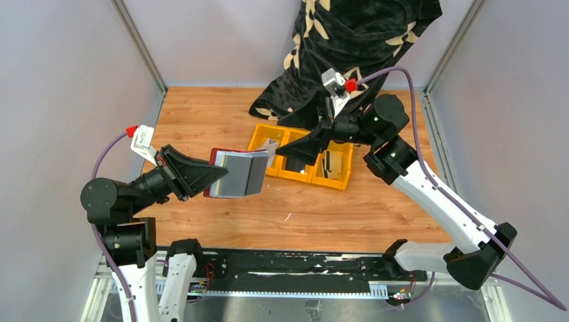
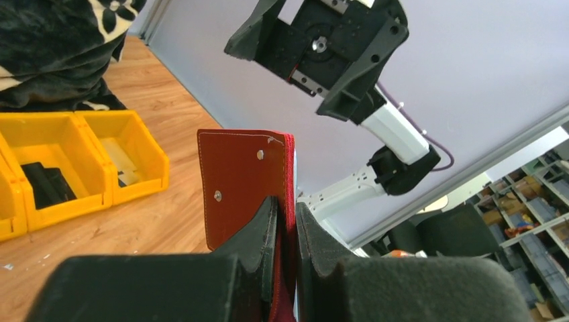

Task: Take the credit cards out of the card holder
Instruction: Remove the credit card from the card holder.

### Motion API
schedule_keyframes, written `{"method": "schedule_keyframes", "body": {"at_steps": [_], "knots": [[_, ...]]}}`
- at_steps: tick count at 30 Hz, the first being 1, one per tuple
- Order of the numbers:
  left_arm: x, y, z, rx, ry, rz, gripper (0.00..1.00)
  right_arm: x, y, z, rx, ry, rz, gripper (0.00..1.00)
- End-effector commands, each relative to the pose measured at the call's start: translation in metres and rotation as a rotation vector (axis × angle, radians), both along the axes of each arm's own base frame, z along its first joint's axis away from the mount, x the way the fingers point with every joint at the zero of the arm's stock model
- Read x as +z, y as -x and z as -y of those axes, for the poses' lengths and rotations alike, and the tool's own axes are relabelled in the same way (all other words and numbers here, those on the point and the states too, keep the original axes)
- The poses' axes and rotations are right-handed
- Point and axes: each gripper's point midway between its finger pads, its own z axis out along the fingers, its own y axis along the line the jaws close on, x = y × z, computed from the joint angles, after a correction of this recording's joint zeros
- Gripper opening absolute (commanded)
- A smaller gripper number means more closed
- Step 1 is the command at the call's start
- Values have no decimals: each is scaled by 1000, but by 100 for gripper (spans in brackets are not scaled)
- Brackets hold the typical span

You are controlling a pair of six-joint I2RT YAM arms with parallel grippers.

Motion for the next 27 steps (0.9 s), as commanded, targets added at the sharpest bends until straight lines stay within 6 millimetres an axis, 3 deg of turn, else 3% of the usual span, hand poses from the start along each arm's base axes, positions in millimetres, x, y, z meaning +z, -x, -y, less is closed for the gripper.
{"method": "schedule_keyframes", "body": {"at_steps": [1, 8, 12, 19, 22, 26, 27], "knots": [[-4, 17, 4, -51, -76, 77, 0, 7, 47, -7, 280, 42, 112, 95], [-26, 28, 7, -141, -176, 119, 0, -3, 78, -48, 383, 170, 153, 95], [-29, 36, 9, -190, -196, 138, 0, -23, 94, -65, 448, 258, 141, 93], [-32, 43, 10, -225, -213, 164, 0, -46, 110, -78, 528, 336, 109, 75], [-31, 45, 10, -232, -215, 170, 0, -50, 109, -83, 535, 355, 90, 57], [-31, 45, 10, -218, -223, 182, 0, -53, 106, -88, 522, 370, 72, 9], [-31, 43, 9, -198, -226, 186, 1, -53, 104, -89, 504, 372, 74, 1]]}}
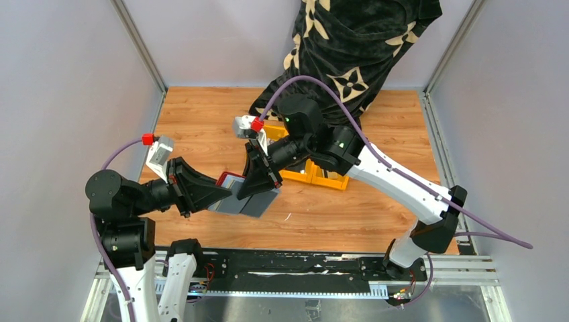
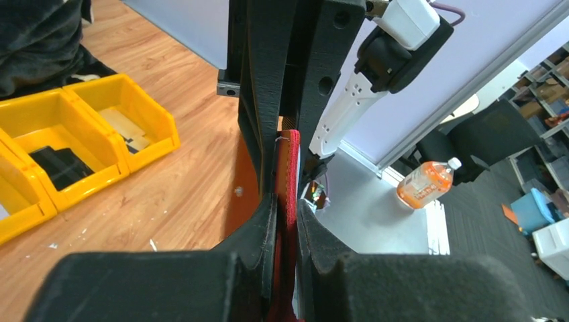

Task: Take the credit cards out of the card holder
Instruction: Remove the credit card from the card holder.

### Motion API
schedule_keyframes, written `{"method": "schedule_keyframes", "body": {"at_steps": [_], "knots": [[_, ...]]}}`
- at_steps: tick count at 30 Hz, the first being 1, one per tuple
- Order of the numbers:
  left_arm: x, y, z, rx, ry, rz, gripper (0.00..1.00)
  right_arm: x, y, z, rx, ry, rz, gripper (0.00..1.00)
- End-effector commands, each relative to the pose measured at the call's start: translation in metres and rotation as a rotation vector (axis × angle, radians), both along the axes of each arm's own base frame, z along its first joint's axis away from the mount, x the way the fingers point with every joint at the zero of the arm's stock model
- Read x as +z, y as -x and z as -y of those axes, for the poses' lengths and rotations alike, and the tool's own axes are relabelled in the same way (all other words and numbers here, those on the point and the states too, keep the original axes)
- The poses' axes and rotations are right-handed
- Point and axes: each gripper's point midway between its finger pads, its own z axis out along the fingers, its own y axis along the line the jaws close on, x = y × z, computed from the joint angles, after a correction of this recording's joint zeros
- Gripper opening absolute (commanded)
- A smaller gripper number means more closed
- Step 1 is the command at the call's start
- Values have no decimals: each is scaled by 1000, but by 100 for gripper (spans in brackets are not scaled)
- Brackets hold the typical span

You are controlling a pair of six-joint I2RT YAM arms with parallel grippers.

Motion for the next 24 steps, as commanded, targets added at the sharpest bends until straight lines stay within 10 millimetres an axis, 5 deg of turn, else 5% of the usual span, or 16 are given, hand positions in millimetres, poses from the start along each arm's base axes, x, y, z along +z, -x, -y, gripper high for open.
{"method": "schedule_keyframes", "body": {"at_steps": [1, 5, 9, 15, 24], "knots": [[6, 8, 0, 20, -14, 48, 10, 10, -2, -1, -43, -3, 14, 0], [6, -4, -4, 113, -15, 70, 57, 31, -20, 6, -147, -86, -55, 0], [5, -7, -5, 130, 0, 25, 67, 77, -34, 28, -266, -377, -163, 0], [1, -11, -5, 146, 27, -15, 63, 84, -34, 42, -335, -536, -345, 0], [15, -13, -4, 150, 109, -25, 35, 74, -27, 27, -364, -622, -468, 0]]}}
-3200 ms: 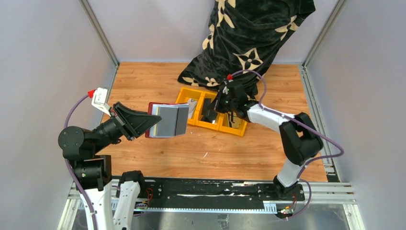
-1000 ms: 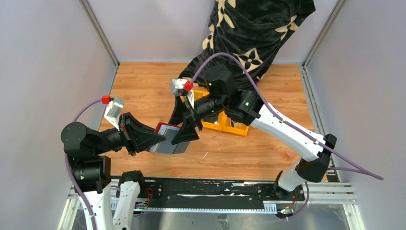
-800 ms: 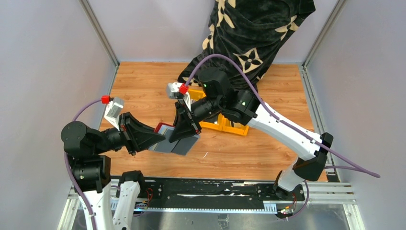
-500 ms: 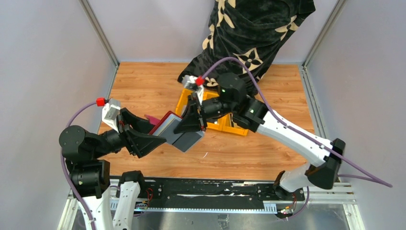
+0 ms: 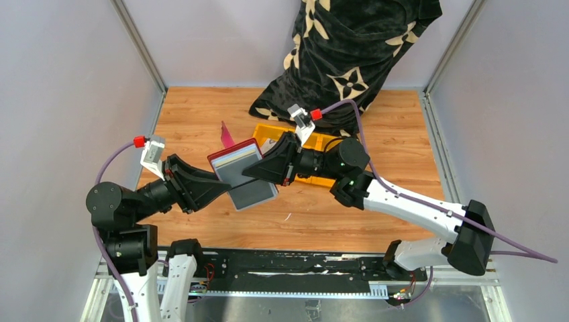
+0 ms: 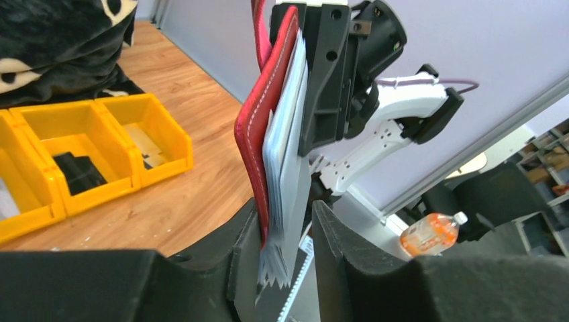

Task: Take the credit cards out of the card holder
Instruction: Remove the credit card from the card holder.

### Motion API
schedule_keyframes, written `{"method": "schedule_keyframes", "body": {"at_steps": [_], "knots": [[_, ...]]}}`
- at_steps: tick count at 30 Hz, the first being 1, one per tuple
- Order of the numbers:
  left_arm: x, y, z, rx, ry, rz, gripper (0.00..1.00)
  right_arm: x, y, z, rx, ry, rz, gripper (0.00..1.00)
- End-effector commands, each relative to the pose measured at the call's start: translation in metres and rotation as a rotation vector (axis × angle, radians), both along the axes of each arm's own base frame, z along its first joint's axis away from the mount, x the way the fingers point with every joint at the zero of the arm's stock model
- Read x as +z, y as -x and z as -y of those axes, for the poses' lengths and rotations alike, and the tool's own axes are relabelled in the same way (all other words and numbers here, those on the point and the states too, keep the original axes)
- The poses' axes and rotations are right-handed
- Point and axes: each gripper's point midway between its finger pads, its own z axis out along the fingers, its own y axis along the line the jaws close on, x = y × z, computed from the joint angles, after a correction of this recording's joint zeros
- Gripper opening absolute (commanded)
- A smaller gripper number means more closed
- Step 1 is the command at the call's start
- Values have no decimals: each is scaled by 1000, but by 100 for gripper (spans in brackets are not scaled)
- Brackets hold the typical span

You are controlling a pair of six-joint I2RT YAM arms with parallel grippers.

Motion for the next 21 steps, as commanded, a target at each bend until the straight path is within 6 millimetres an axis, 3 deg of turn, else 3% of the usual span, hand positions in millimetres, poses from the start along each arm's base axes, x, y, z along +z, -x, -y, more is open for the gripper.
{"method": "schedule_keyframes", "body": {"at_steps": [1, 8, 10, 12, 14, 16, 21], "knots": [[11, 2, 1, 2, 29, 14, 32, 35, 9, 5, -19, -177, -19, 0], [3, -5, -1, 23, 17, -1, 17, 27, 23, -3, 34, -168, -16, 1], [1, -7, -2, 24, 17, -9, 11, 23, 27, -5, 66, -144, -8, 12], [0, -6, -1, 17, 9, -9, 5, 18, 35, -5, 114, -103, 39, 35], [-3, -6, -2, 11, -17, 8, 1, 11, 37, -5, 160, -23, 94, 46], [-9, -3, -2, 0, -53, 28, 0, -5, 30, -6, 170, 108, 141, 49], [-27, 5, -1, -64, -125, 29, 0, -24, 32, -3, 231, 322, 298, 49]]}}
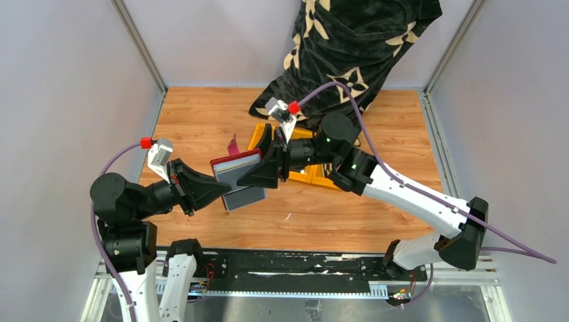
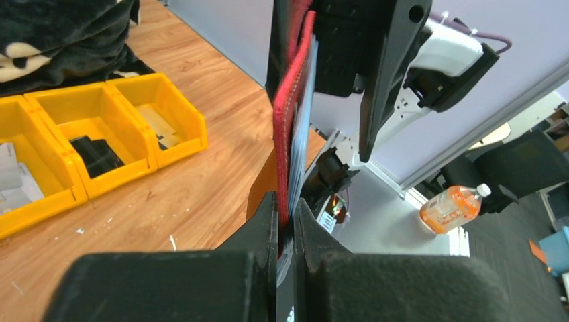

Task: Take the credit cards out of the card holder
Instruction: Remove the credit card from the card holder.

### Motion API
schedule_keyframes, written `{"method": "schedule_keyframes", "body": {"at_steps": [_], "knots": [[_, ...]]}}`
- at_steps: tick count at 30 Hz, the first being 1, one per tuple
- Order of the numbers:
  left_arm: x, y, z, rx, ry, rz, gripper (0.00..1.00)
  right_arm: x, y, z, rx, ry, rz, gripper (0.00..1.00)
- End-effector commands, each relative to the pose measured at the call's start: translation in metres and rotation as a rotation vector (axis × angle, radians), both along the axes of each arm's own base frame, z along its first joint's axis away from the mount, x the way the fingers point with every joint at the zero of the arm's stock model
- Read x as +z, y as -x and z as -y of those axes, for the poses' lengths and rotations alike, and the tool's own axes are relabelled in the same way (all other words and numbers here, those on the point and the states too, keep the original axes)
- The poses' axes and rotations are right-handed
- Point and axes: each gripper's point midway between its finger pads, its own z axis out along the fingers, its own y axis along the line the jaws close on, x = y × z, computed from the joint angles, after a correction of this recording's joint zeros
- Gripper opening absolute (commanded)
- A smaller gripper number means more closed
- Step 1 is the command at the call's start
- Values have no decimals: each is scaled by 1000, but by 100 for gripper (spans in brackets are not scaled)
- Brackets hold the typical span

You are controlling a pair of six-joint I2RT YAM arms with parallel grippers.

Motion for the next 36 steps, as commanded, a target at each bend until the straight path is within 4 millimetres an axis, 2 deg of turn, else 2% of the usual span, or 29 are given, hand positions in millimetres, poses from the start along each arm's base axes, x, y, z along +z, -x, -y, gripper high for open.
{"method": "schedule_keyframes", "body": {"at_steps": [1, 2, 3, 7, 10, 12, 13, 14, 15, 16, 17, 18, 20, 25, 29, 36], "knots": [[-14, 9, 1, -65, -68, 14, 0, -25, 13, 11, 126, 203, 170, 47], [-14, 10, 2, -72, -70, 20, 0, -33, 13, 12, 133, 245, 177, 45], [-14, 11, 2, -81, -73, 27, 0, -30, 12, 13, 136, 259, 200, 42], [-16, 12, 2, -93, -78, 37, 0, -42, 10, 10, 161, 330, 225, 31], [-17, 13, 3, -103, -78, 38, 0, -40, 8, 9, 158, 342, 248, 22], [-17, 14, 3, -103, -78, 38, 0, -37, 7, 8, 158, 337, 262, 12], [-17, 14, 3, -101, -79, 42, 0, -34, 6, 8, 153, 330, 269, 2], [-16, 14, 3, -95, -80, 44, 0, -29, 5, 7, 139, 321, 278, 0], [-16, 13, 2, -84, -82, 49, 9, -23, 2, 6, 118, 306, 282, 0], [-16, 11, 2, -72, -84, 51, 22, -16, 0, 6, 96, 286, 282, 0], [-16, 11, 1, -59, -86, 55, 41, -8, -2, 6, 73, 249, 280, 0], [-17, 9, 0, -48, -87, 54, 56, 4, -3, 7, 50, 198, 275, 0], [-19, 5, -1, -22, -83, 33, 67, 32, -5, 13, -13, 57, 250, 0], [-19, -3, -3, 7, -44, -60, 72, 73, -10, 37, -150, -234, 129, 0], [-3, -2, 0, -7, 12, -76, 73, 74, -16, 39, -160, -318, -14, 0], [42, 22, 7, -31, 184, 39, 70, 66, -32, 37, -220, -407, -118, 0]]}}
